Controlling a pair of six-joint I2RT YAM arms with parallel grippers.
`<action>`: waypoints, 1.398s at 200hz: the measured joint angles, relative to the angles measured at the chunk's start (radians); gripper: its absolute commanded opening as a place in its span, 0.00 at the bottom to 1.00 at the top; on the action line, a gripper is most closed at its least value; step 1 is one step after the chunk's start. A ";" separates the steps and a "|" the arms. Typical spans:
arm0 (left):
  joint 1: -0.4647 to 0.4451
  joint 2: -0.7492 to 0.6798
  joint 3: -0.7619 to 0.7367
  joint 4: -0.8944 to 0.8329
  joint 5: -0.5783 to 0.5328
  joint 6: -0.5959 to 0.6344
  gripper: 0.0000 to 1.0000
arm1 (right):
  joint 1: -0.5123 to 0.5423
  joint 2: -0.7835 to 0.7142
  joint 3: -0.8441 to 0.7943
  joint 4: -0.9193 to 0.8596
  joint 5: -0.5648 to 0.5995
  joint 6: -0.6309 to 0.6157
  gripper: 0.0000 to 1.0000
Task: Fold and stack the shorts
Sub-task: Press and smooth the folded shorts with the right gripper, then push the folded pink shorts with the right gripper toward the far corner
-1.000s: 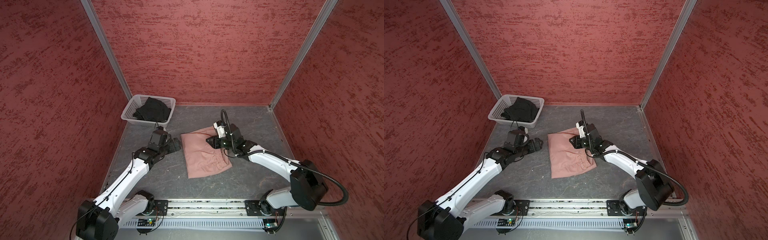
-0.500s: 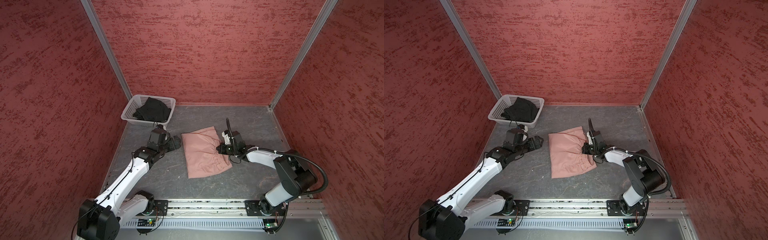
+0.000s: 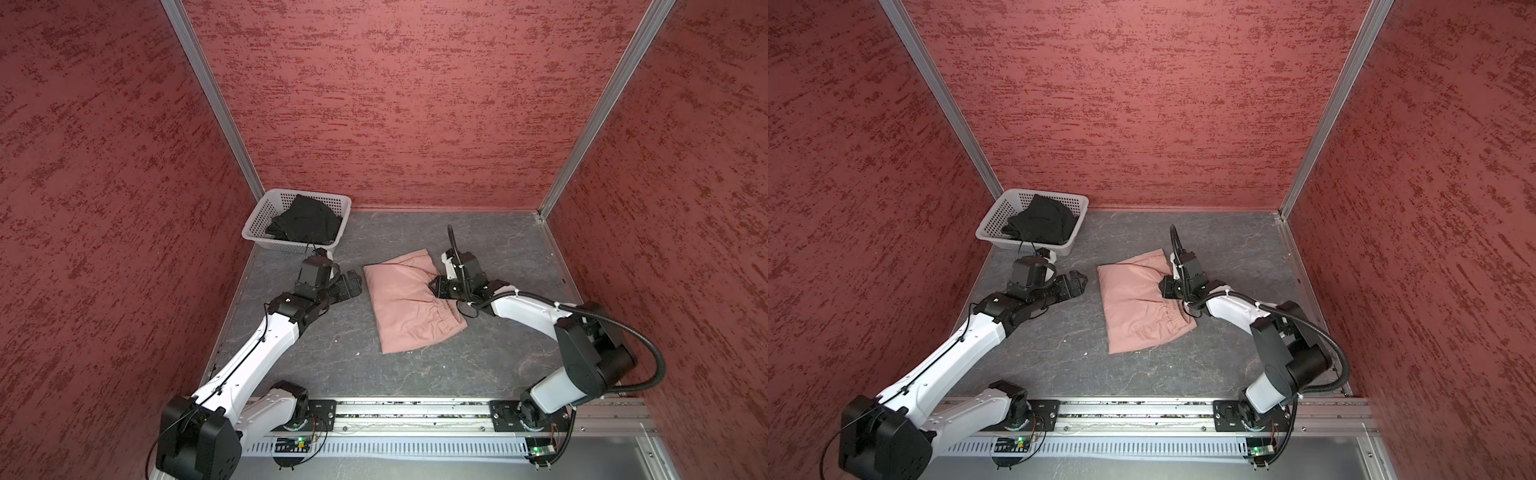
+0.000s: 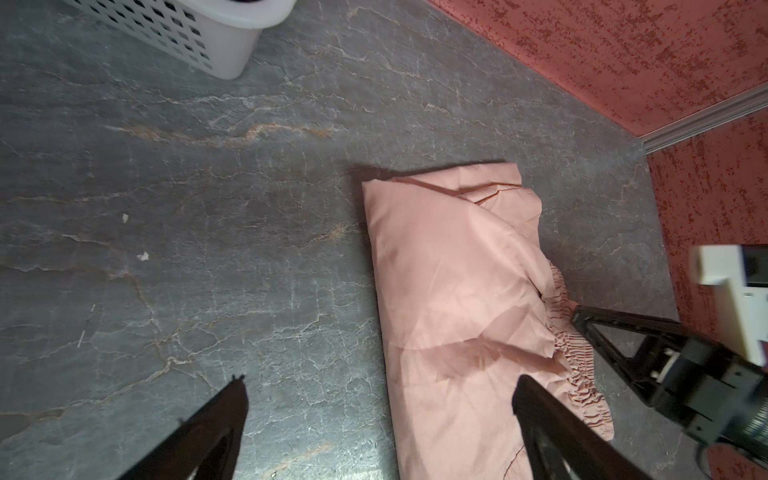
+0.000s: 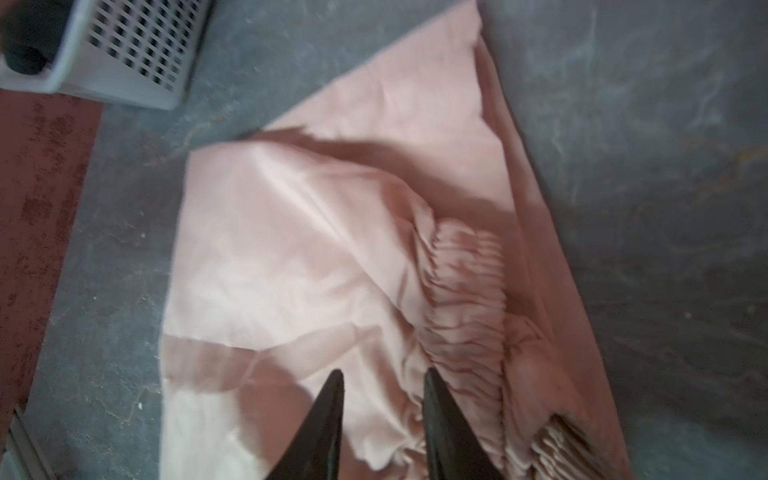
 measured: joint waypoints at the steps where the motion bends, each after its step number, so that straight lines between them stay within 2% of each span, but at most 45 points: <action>1: 0.002 -0.002 0.000 -0.001 0.000 0.000 0.99 | 0.003 -0.002 0.003 -0.002 0.001 -0.001 0.37; 19: 0.019 -0.020 0.000 -0.011 -0.005 0.007 1.00 | 0.071 -0.036 0.053 -0.017 0.038 -0.006 0.34; 34: 0.037 -0.027 0.000 -0.018 -0.008 0.010 0.99 | 0.132 -0.029 0.068 -0.012 0.051 -0.002 0.25; 59: 0.062 -0.027 0.000 -0.032 -0.012 0.010 0.99 | 0.206 0.065 0.071 0.000 0.052 0.020 0.13; 85: 0.069 -0.028 0.000 -0.034 -0.010 0.010 0.99 | 0.219 0.174 0.067 -0.001 0.054 0.047 0.08; 128: 0.071 -0.028 0.000 -0.034 -0.004 0.010 0.99 | 0.204 0.268 0.072 0.003 0.063 0.068 0.00; 156: 0.072 -0.023 0.000 -0.034 -0.003 0.010 0.99 | 0.136 0.285 0.069 0.036 0.050 0.079 0.00; 249: 0.097 -0.018 -0.003 -0.034 0.001 0.014 0.99 | -0.201 0.307 0.061 0.129 0.040 0.083 0.00; 279: 0.100 -0.018 -0.013 -0.034 0.007 0.014 0.99 | -0.302 0.220 -0.044 0.193 0.061 0.113 0.00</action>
